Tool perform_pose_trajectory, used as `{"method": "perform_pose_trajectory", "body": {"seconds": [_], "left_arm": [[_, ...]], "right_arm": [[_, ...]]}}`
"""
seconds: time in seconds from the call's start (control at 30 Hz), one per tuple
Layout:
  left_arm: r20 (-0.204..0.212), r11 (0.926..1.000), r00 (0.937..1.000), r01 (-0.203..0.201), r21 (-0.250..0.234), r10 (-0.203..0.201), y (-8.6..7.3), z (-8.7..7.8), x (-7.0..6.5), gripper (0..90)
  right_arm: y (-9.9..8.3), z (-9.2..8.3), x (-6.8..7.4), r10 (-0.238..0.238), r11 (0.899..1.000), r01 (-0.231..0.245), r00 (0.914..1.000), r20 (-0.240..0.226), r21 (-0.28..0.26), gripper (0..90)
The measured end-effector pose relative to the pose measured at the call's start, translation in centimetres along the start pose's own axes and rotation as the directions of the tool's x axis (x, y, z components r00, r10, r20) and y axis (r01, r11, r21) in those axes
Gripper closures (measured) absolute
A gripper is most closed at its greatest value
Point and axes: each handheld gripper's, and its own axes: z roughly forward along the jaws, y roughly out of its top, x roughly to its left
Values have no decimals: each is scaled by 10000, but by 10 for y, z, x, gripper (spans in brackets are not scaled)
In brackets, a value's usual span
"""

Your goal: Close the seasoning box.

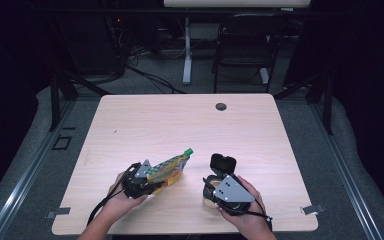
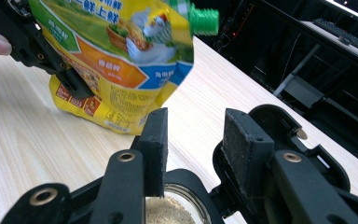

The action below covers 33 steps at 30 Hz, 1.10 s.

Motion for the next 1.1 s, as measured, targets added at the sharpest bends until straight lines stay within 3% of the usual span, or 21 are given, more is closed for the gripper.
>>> {"method": "perform_pose_trajectory", "body": {"seconds": [0.3, 0.43, 0.87, 1.1], "left_arm": [[293, 9985, 9981, 539, -54, -537, -6, -1, 10, 758], [468, 9941, 9935, 1055, -252, -1043, -11, -5, 18, 700], [809, 9920, 9911, 1109, -598, -1060, -14, -13, 23, 522], [895, 9940, 9922, 926, -576, -873, -13, -17, 24, 464]], "right_arm": [[-5, 0, -1, 174, 9998, -174, 9998, 38, 44, 608], [-7, 1, -1, 207, 9997, -207, 9998, 25, 88, 608], [-10, 2, -1, 298, 9995, -297, 9995, -51, 107, 603], [-12, 1, -2, 403, 9991, -402, 9992, -70, 123, 596]]}}
